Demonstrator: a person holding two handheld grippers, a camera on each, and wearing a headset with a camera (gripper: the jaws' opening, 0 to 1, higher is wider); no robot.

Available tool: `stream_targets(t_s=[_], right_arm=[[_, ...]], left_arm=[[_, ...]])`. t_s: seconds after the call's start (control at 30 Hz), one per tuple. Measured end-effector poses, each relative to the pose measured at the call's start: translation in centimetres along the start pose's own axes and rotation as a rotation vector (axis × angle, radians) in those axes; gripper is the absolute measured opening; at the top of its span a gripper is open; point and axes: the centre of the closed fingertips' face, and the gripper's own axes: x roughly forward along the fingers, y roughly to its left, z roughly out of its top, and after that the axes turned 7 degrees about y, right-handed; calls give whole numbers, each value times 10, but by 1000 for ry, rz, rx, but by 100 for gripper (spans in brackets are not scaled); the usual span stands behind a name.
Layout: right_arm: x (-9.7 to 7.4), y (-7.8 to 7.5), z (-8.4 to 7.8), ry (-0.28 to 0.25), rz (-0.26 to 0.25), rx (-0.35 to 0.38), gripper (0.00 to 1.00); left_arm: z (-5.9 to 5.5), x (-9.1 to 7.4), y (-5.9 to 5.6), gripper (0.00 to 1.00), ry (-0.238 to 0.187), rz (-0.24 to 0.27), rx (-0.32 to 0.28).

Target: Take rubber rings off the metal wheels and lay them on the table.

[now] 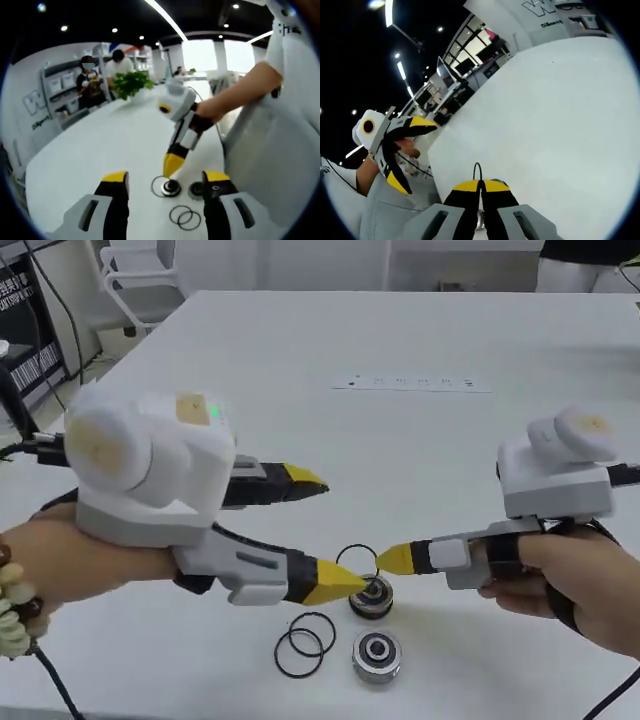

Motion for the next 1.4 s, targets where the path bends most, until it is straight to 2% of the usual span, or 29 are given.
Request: stream_targets(t_s=[0.23, 0.43, 0.53, 0.67, 0.77, 0.9, 1.07, 1.13, 1.23, 1.33, 1.4], right_arm=[[4, 11, 0, 11, 29, -25, 0], [12, 20, -6, 47, 47, -55, 0], [15, 23, -9, 62, 57, -66, 0], [20, 28, -15, 91, 68, -80, 0], [24, 31, -20, 117, 76, -92, 0], [29, 33, -28, 147, 79, -108, 0], [35, 32, -37, 192, 74, -128, 0], [36, 33, -41, 209, 67, -145, 0], [39, 29, -44, 225, 54, -164, 0], [41, 25, -49, 252, 33, -191, 0], [41, 23, -50, 254, 26, -201, 0]], left_arm=[[-20, -38, 2, 68, 18, 66, -56], [-38, -57, -6, 73, 26, 105, -103], [-50, -63, -9, 74, 24, 132, -151], [-60, -66, -14, 74, 36, 147, -177], [-62, -67, -14, 74, 24, 155, -208], [-67, -63, -13, 73, 29, 163, -233], [-73, -61, -16, 75, 40, 142, -284], [-78, -58, -18, 78, 59, 126, -306], [-84, -54, -23, 81, 84, 91, -369], [-87, -54, -23, 82, 100, 97, -362], [-86, -54, -22, 83, 97, 102, -357]])
